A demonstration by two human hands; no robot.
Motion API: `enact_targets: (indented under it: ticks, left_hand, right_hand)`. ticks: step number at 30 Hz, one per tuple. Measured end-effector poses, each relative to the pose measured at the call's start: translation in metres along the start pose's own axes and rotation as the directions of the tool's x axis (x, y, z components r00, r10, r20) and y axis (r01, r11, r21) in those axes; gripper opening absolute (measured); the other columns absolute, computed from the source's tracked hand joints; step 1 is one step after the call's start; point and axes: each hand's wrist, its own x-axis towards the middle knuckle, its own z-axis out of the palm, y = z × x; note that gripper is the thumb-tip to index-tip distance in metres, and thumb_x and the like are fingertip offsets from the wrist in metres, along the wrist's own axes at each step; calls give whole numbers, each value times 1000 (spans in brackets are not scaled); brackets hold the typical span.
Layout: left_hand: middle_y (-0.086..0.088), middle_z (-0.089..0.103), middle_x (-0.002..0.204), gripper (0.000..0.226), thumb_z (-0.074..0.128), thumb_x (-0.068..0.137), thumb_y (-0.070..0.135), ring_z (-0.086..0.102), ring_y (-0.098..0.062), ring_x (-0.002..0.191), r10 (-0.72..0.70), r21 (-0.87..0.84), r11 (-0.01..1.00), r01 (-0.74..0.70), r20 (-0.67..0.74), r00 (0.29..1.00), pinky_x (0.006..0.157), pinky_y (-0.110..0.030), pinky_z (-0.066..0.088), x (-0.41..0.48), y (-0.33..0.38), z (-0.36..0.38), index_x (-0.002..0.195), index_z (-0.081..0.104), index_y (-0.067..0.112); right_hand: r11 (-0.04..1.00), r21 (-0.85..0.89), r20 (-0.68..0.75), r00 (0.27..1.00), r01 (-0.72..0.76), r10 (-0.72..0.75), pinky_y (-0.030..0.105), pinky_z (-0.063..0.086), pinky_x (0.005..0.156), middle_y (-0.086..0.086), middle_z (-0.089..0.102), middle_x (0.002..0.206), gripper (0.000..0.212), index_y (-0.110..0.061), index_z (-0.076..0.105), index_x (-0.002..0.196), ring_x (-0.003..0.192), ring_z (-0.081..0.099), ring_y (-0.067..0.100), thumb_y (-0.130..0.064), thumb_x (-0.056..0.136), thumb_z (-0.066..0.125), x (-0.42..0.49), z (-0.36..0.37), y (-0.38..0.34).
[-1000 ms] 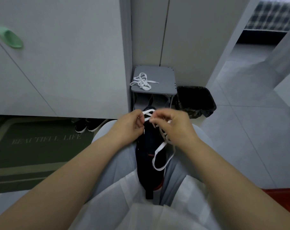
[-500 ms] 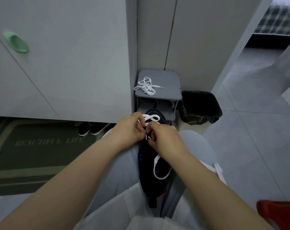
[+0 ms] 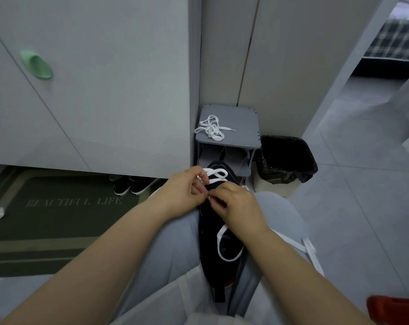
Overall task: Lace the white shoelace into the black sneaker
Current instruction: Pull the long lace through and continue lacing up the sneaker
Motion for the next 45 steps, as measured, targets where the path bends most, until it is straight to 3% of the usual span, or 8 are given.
enact_targets:
  ticks: [5, 9, 12, 16, 23, 37, 42, 45]
  left_hand:
    - [19, 57, 105, 40, 65, 71, 22, 50, 1, 101, 290, 275, 930, -246, -136, 947, 94, -21, 30, -12, -3, 10, 111, 62, 22]
    - [22, 55, 107, 34, 66, 82, 19, 48, -7, 114, 218, 320, 933, -167, -133, 967, 99, -30, 23, -12, 0, 15, 114, 60, 28]
    - [23, 64, 100, 20, 61, 82, 34, 55, -5, 105, 258, 196, 954, -228, -141, 956, 101, -40, 34, -11, 7, 12, 102, 66, 34]
    - [22, 69, 82, 17, 57, 84, 23, 64, 0, 84, 272, -108, 946, -305, -248, 930, 81, -18, 49, -16, 36, 7, 88, 68, 36]
    - [11, 70, 80, 18, 56, 86, 17, 65, -2, 76, 225, -41, 965, -258, -371, 901, 73, -17, 50, -15, 46, 8, 94, 72, 16]
    - [-7, 70, 74, 17, 57, 89, 18, 64, -21, 72, 146, -116, 974, -196, -344, 927, 72, -33, 49, -4, 56, 5, 82, 72, 17]
    - [-8, 69, 76, 28, 49, 94, 19, 63, -24, 79, 60, -260, 952, -164, -368, 928, 85, -45, 49, -13, 53, 6, 70, 64, 15]
    - [1, 57, 54, 31, 43, 96, 17, 57, -23, 67, 22, -461, 864, -204, -370, 929, 73, -32, 52, -29, 62, -2, 67, 54, 12]
  right_hand:
    - [953, 279, -79, 986, -117, 144, 19, 43, 67, -6, 60, 76, 12, -11, 73, 83, 74, 52, 2, -12, 75, 64, 4, -5, -1]
    - [904, 422, -204, 963, -74, 174, 9, 43, 72, -9, 58, 78, 8, -11, 72, 83, 75, 55, -4, -10, 80, 64, 17, -41, -19]
    - [885, 465, -258, 956, -2, 137, 10, 45, 74, -14, 61, 82, 13, -16, 71, 82, 80, 59, -1, -5, 81, 66, 20, -71, -31]
    - [798, 593, -129, 965, -111, 230, 17, 50, 75, -10, 66, 80, 24, -24, 69, 77, 77, 63, 4, -1, 80, 67, 18, -72, -33]
    - [498, 835, -13, 895, -236, 446, 13, 49, 60, -5, 66, 65, 31, -15, 65, 98, 61, 63, 4, 6, 76, 69, 25, -65, -35]
    - [701, 680, -123, 910, -214, 397, 16, 51, 70, -4, 70, 77, 13, -20, 67, 88, 72, 65, 6, -8, 82, 68, 33, -68, -23]
    - [863, 265, 229, 898, -430, 376, 28, 47, 93, -2, 63, 109, 28, -17, 62, 111, 100, 60, 11, -10, 84, 64, 25, -31, 16]
    - [868, 236, 253, 890, -436, 378, 29, 47, 92, 0, 61, 108, 31, -16, 61, 108, 97, 58, 12, -13, 78, 71, 26, -26, 25]
